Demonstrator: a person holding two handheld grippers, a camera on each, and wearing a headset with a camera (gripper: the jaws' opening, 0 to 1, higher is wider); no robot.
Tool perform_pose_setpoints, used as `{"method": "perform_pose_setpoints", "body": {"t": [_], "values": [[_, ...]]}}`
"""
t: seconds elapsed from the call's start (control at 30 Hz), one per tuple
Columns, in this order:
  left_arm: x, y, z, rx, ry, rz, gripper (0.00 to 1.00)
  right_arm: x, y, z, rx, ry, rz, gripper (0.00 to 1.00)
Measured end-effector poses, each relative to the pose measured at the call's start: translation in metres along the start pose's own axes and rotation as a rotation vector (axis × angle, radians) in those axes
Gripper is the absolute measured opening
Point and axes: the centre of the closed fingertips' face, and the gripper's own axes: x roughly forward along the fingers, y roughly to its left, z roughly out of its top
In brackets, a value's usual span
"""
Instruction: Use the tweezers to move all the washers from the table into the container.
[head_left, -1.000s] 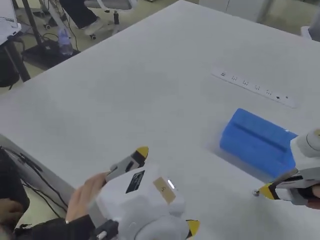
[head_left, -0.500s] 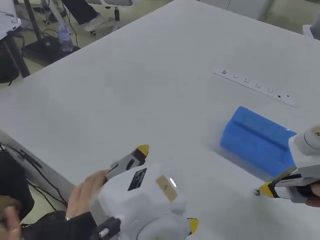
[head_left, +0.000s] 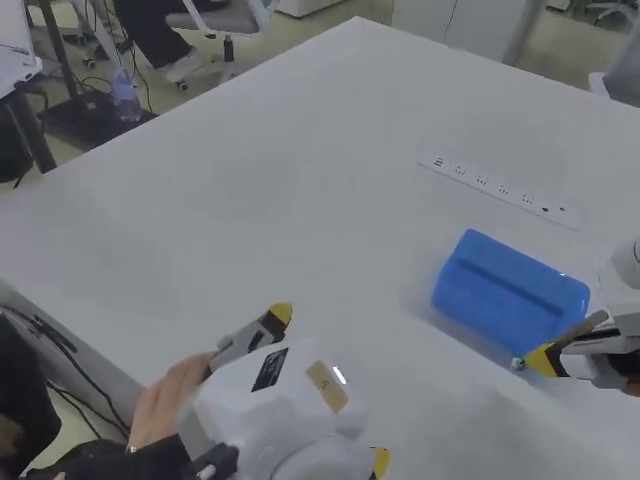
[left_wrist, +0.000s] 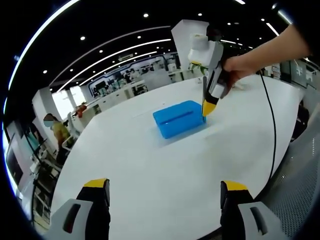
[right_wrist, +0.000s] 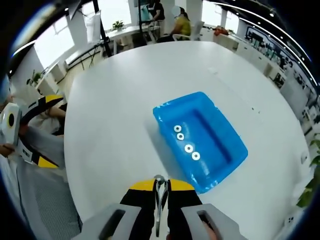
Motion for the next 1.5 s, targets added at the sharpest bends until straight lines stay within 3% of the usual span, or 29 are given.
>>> {"method": "perform_pose_setpoints", "body": {"t": [0.27, 0.47, 0.87, 1.1, 1.37, 1.5], "values": [[0.000, 0.001, -0.001, 0.003, 0.003, 0.003, 0.94, -0.012, -0.018, 0.015, 0.012, -0.048, -0.052, 0.04], [0.001, 0.001, -0.001, 0.005, 0.007, 0.006, 0.93, -0.009, -0.035, 0.021, 0.031, -0.059, -0.091, 0.04], [0.002, 0.000, -0.003, 0.003, 0.016, 0.000, 0.92, 0.024, -0.066, 0.009, 0.062, 0.022, -0.112, 0.04], [0.003, -0.001, -0.004, 0.008, 0.025, -0.005, 0.92, 0.034, -0.062, -0.003, 0.077, 0.068, -0.096, 0.04], [0.003, -0.001, -0.007, 0.011, 0.037, -0.008, 0.92, 0.047, -0.073, 0.000, 0.091, 0.086, -0.075, 0.04], [0.003, -0.001, -0.008, 0.011, 0.043, -0.006, 0.92, 0.050, -0.074, 0.004, 0.056, 0.114, -0.088, 0.04]]}}
